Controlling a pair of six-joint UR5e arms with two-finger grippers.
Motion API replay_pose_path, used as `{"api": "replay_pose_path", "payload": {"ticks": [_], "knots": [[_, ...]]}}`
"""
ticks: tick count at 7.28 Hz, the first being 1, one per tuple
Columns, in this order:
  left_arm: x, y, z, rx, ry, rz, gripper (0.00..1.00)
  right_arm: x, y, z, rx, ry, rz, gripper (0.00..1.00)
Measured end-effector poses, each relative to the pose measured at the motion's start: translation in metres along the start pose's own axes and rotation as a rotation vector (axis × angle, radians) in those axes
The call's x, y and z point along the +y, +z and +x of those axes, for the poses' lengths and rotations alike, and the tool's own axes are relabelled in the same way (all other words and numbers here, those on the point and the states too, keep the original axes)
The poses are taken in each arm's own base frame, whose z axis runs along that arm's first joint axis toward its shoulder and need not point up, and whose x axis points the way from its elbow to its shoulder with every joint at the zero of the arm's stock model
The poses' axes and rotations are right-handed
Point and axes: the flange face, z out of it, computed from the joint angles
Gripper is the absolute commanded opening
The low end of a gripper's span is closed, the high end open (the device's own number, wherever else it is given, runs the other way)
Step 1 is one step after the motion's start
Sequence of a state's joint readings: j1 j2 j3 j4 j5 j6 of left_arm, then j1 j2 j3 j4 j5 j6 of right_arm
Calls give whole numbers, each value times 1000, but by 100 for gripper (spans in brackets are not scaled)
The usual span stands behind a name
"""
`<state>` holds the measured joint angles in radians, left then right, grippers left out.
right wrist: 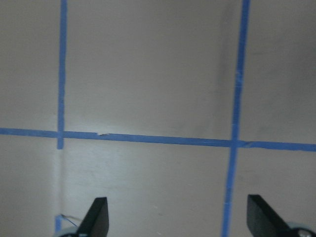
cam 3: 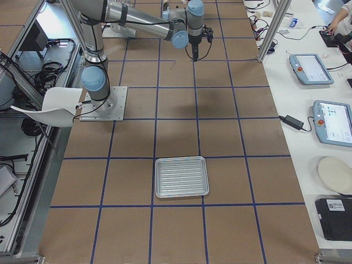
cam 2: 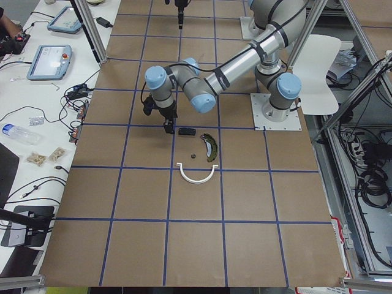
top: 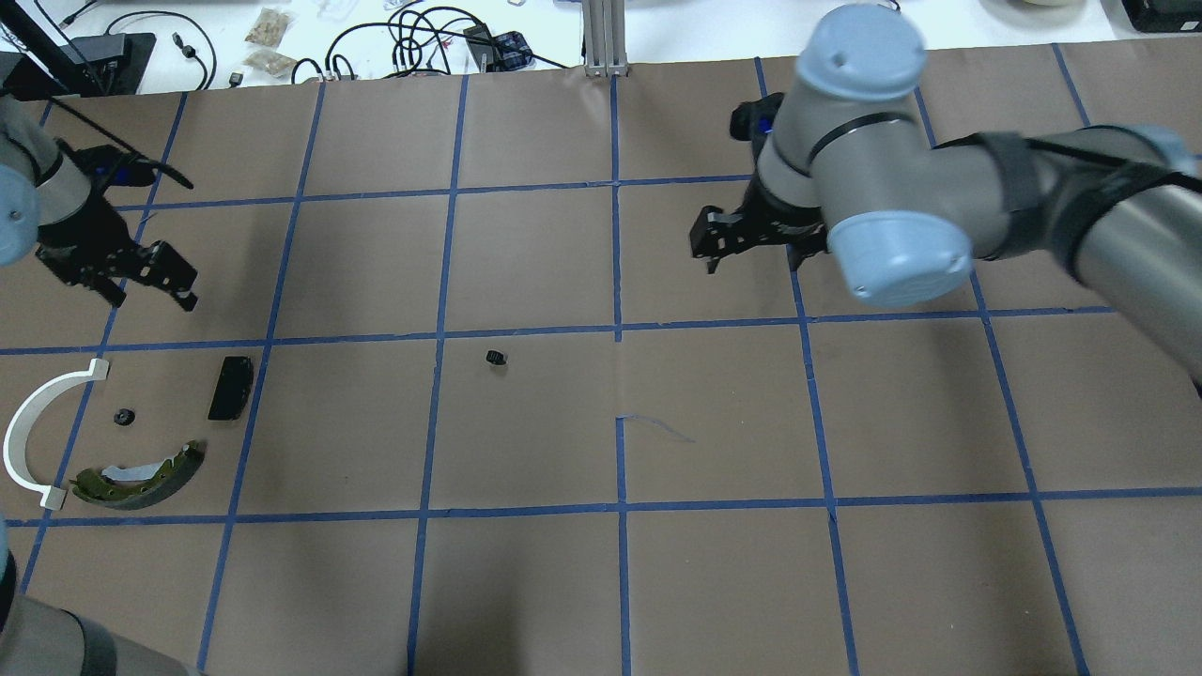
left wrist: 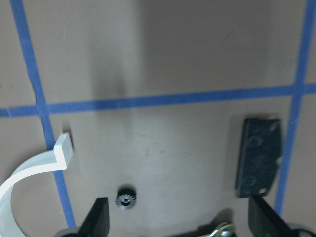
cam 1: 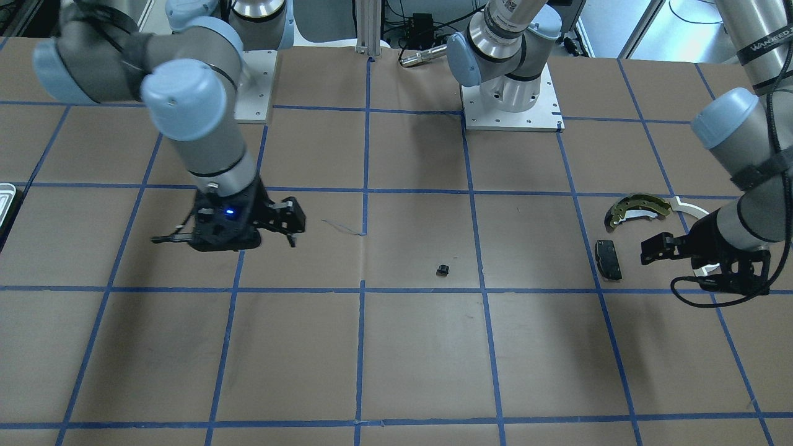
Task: Place bearing gear from tray to pile
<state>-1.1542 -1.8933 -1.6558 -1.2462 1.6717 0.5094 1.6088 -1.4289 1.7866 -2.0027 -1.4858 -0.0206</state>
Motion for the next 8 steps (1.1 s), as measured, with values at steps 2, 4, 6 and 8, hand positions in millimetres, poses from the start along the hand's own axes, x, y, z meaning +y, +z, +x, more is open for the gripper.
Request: {"api": "replay_pose_path", "payload": {"ticks": [2, 4, 6, 8], "knots": [[-27, -28, 120, -26, -26, 44, 100, 18, -82, 72, 54, -66, -42, 100], [-38, -19, 206, 15, -92, 54, 100, 45, -141, 68, 81, -90, -23, 100], [-42, 3, 256, 35, -113, 44, 100, 51, -158, 40, 92, -120, -1, 100], [-39, 32, 293, 35, -73, 13, 100, 54, -149, 3, 143, -189, -17, 100]]}}
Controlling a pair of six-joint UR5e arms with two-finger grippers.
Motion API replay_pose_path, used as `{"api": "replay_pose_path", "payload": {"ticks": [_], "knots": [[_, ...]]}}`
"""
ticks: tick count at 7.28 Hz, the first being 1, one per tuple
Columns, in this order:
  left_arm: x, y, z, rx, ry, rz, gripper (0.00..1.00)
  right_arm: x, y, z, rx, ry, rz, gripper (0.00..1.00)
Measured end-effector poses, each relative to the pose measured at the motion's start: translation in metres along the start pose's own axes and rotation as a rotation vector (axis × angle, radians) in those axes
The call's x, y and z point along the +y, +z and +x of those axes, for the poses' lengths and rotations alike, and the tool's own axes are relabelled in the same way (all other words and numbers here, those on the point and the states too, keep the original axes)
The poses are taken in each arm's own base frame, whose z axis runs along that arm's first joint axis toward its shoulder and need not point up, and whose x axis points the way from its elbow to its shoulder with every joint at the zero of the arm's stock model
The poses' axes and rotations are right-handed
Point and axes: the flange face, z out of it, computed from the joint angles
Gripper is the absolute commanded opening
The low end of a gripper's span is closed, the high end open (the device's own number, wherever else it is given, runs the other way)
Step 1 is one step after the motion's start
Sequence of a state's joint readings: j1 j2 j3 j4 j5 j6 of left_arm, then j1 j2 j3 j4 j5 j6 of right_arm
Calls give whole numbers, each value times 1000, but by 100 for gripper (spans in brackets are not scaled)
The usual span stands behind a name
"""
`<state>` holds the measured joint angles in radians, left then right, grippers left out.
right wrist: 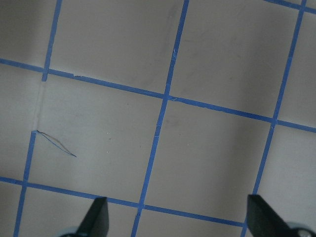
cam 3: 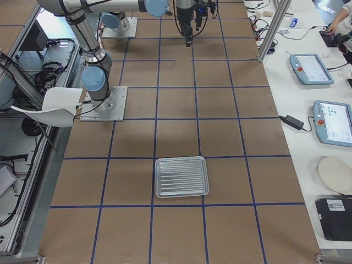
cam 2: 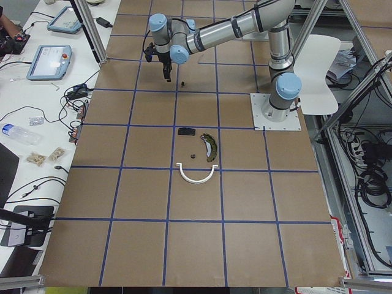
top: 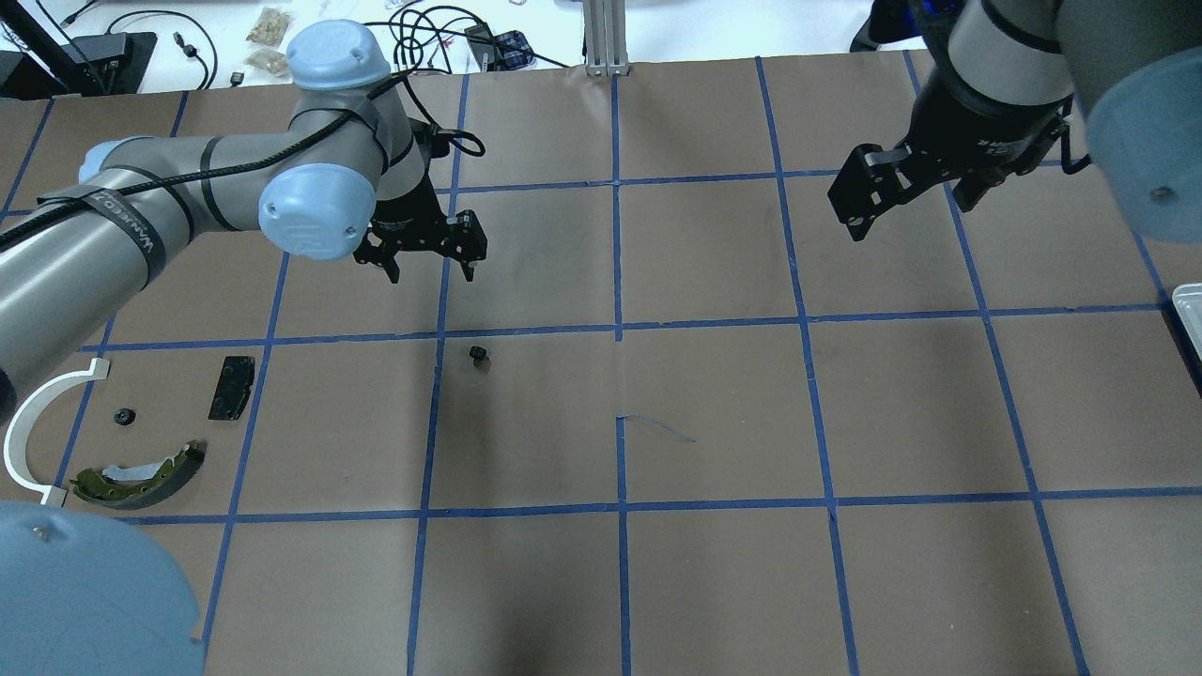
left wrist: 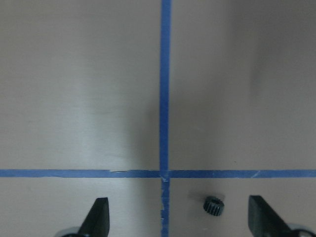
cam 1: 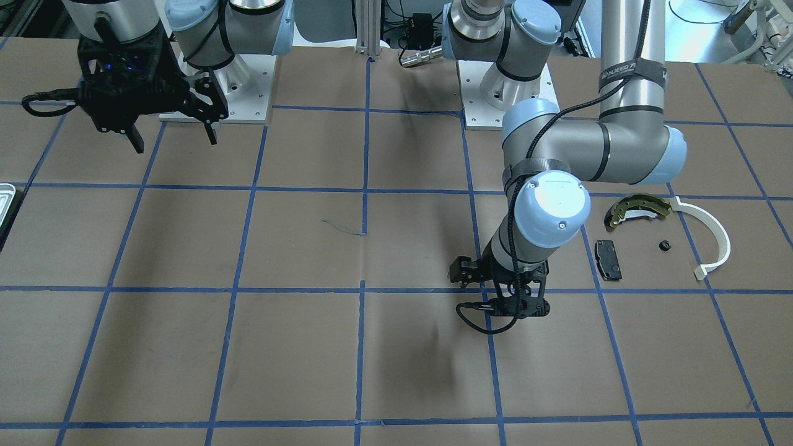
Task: Place bearing gear from tray to pile
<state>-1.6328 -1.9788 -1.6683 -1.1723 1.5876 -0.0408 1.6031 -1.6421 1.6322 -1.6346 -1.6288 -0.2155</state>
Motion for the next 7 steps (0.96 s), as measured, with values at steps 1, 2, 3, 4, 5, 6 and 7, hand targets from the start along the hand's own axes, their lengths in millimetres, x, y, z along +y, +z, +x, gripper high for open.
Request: {"api": "replay_pose_path", "payload": {"ticks": [1, 2, 3, 4, 5, 6, 7], "knots": [[7, 18, 11, 4, 19, -13, 100, -3, 4, -9, 3, -10, -7, 100], [16, 36, 16, 12, 28, -29, 95, -9, 7, -13, -31, 1, 8, 100], [23, 52, 18, 18, 30, -39, 91, -14, 6, -11, -58, 16, 34, 100], [30, 68, 19, 23, 33, -48, 87, -17, 6, -6, -70, 31, 51, 100], [34, 77, 21, 35, 35, -52, 82, -18, 6, -2, -73, 51, 62, 100], [36, 80, 22, 51, 39, -54, 79, -18, 7, 1, -72, 81, 64, 100], [37, 82, 23, 60, 42, -56, 71, -16, 8, 0, -72, 137, 57, 100]]}}
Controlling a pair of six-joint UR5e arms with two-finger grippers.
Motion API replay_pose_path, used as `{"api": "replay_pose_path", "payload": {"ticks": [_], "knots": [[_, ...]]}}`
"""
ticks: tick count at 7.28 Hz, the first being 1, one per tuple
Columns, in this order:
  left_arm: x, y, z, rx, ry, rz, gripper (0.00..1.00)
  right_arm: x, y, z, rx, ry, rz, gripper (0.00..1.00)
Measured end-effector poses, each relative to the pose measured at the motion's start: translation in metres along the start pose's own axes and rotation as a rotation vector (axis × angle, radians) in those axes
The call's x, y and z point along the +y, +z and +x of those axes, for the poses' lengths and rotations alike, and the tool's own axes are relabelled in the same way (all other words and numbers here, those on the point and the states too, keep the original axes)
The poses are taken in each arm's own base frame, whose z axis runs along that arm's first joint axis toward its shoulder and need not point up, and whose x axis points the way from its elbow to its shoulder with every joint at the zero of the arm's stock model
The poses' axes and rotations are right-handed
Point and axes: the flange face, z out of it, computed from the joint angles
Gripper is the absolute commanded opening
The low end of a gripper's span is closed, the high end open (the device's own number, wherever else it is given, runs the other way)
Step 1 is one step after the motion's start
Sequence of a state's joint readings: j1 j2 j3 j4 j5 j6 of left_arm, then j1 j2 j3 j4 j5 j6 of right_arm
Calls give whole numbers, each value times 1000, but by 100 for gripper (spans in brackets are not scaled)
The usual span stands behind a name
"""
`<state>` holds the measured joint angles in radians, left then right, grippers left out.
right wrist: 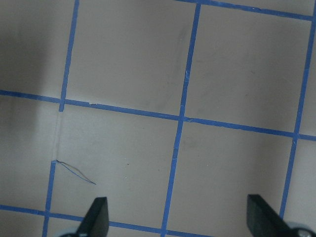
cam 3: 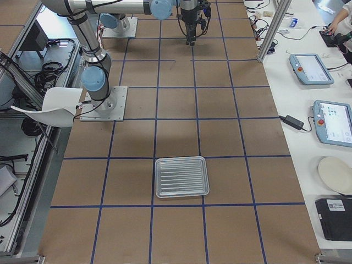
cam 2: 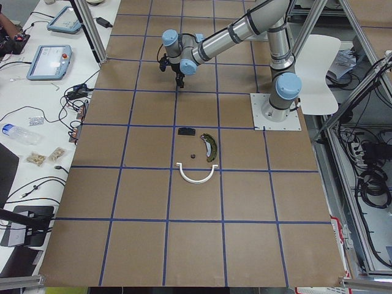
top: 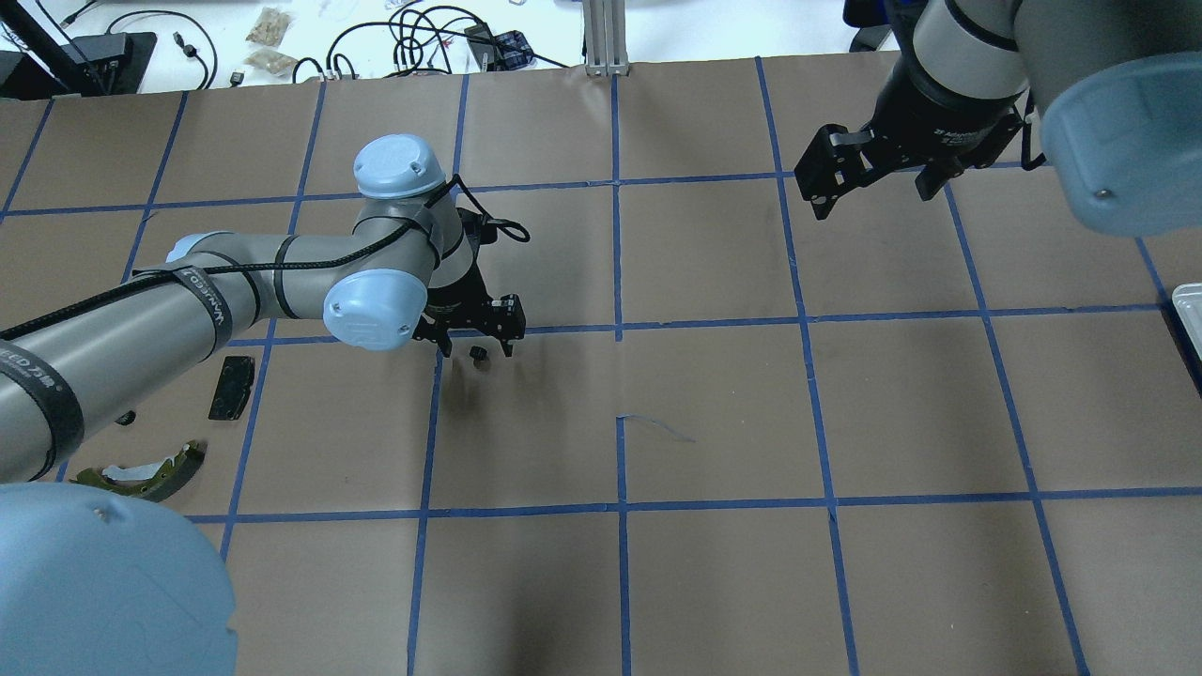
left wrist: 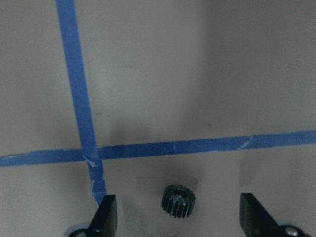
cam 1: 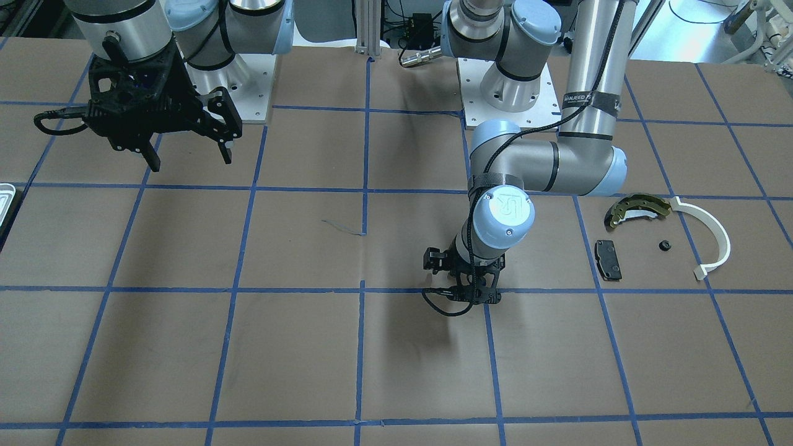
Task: Place bearing gear from tray to pile
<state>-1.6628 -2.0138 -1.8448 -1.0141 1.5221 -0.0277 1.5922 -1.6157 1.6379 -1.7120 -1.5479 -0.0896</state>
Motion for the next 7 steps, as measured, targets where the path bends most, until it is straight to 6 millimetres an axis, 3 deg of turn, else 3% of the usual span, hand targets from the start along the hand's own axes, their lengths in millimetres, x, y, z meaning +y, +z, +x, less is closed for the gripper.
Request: {"api": "replay_pose_path", "payload": {"ticks": [2, 3, 4, 7], "knots": [[-1, 1, 0, 3, 1, -1, 48, 2, 0, 0, 3, 105, -6, 100], [-1, 1, 0, 3, 1, 0, 29, 2, 0, 1, 4, 113, -5, 100], [-1, 1, 0, 3, 1, 0, 0, 2, 0, 2, 7, 109, -7, 100], [0, -1, 0, 1, 0, -1, 0, 2, 0, 4, 13, 86, -8, 100]]}}
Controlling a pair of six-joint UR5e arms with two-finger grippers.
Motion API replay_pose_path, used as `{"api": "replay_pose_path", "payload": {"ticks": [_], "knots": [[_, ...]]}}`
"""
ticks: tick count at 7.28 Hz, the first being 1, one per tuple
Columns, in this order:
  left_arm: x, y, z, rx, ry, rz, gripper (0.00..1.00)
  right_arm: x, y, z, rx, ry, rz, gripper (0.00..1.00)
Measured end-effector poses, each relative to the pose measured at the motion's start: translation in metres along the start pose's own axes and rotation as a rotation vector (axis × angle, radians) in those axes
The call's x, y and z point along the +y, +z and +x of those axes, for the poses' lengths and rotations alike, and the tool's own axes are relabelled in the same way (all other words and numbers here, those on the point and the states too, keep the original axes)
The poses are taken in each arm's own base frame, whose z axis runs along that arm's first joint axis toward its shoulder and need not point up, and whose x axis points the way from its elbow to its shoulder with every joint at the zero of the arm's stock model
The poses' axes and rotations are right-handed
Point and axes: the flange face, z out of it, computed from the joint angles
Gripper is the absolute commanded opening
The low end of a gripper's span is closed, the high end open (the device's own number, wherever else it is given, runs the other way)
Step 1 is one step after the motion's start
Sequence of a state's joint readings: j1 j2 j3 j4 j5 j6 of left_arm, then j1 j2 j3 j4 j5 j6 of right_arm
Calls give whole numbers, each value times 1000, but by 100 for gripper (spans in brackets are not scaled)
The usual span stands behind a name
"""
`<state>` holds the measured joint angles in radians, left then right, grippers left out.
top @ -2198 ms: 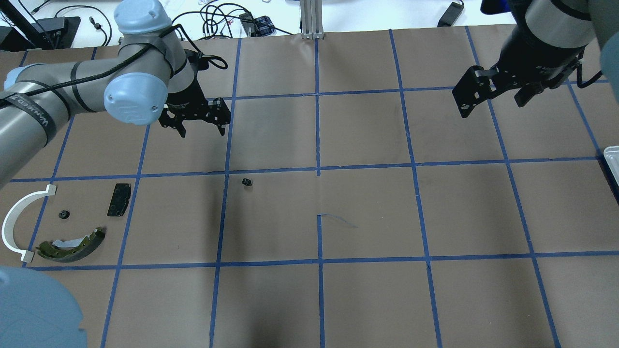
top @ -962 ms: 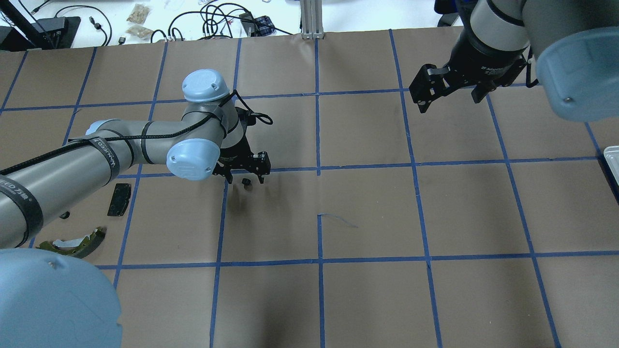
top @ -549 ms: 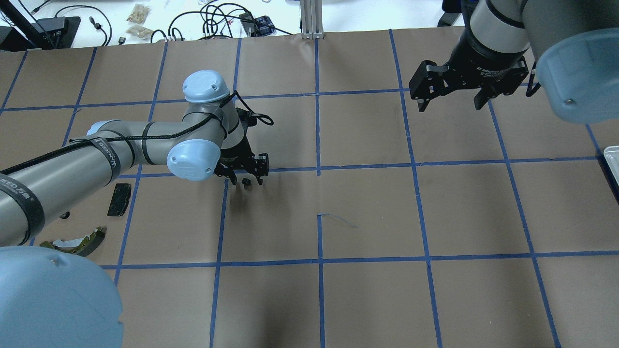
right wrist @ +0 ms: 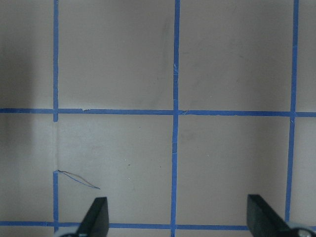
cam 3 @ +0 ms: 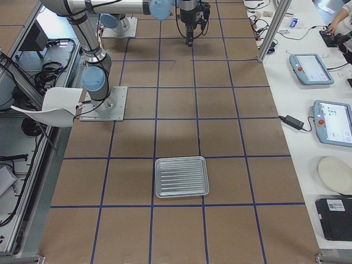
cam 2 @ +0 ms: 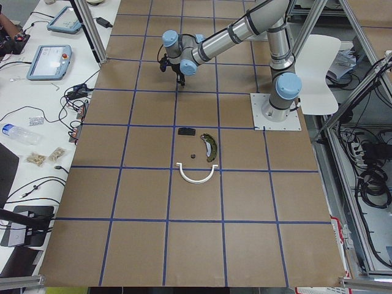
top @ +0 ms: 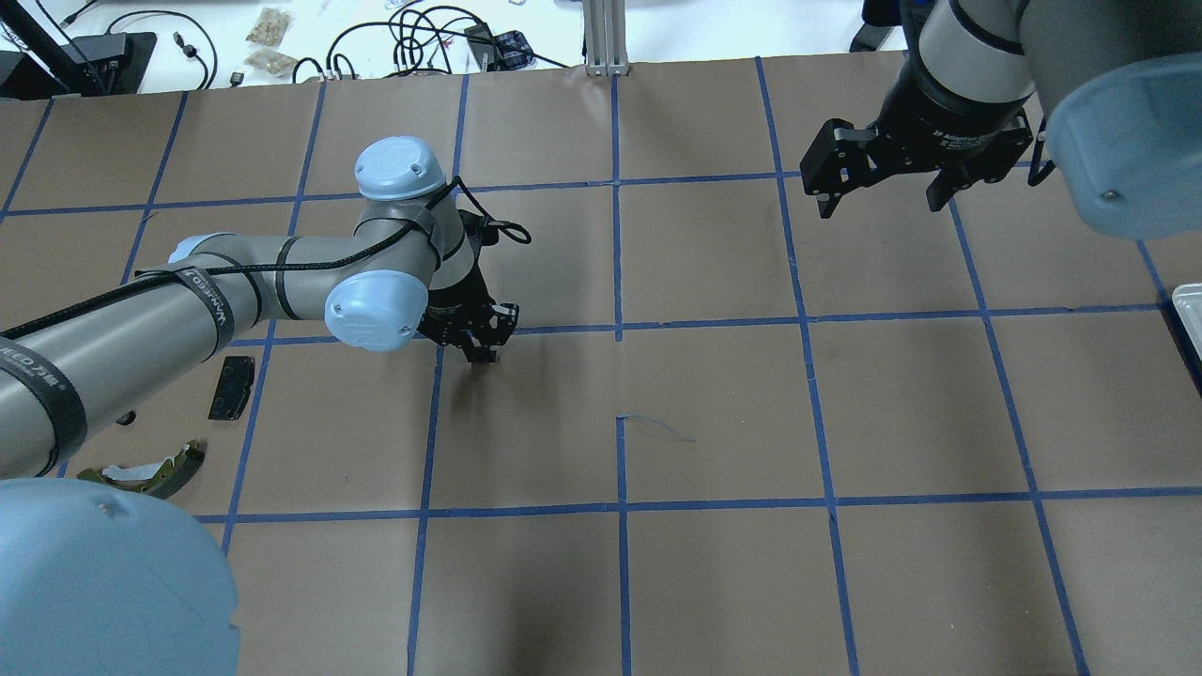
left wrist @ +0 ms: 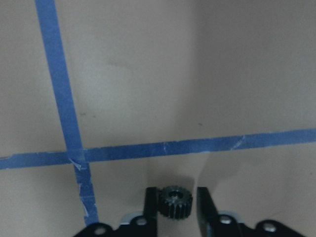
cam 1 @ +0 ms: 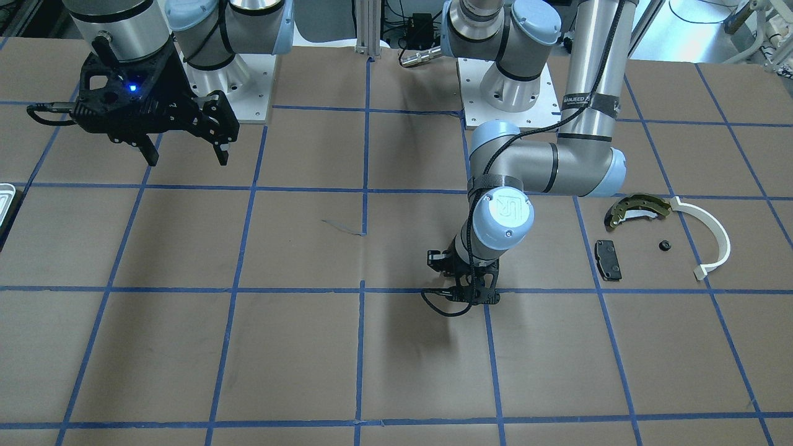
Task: Place bearing gear from tray to pile
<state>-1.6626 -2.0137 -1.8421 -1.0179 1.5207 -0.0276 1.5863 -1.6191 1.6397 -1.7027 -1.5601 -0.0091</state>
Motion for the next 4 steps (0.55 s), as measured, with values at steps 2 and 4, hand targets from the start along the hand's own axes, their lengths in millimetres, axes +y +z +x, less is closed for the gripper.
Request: {"api": "replay_pose_path", "payload": {"ticks": [2, 4], "knots": [[-11, -35, -9, -1, -9, 21, 0, 0, 0, 0, 1, -1, -1, 100], [-36, -99, -73, -17, -13, -34, 0, 0, 1, 0, 1, -1, -2, 100]]}}
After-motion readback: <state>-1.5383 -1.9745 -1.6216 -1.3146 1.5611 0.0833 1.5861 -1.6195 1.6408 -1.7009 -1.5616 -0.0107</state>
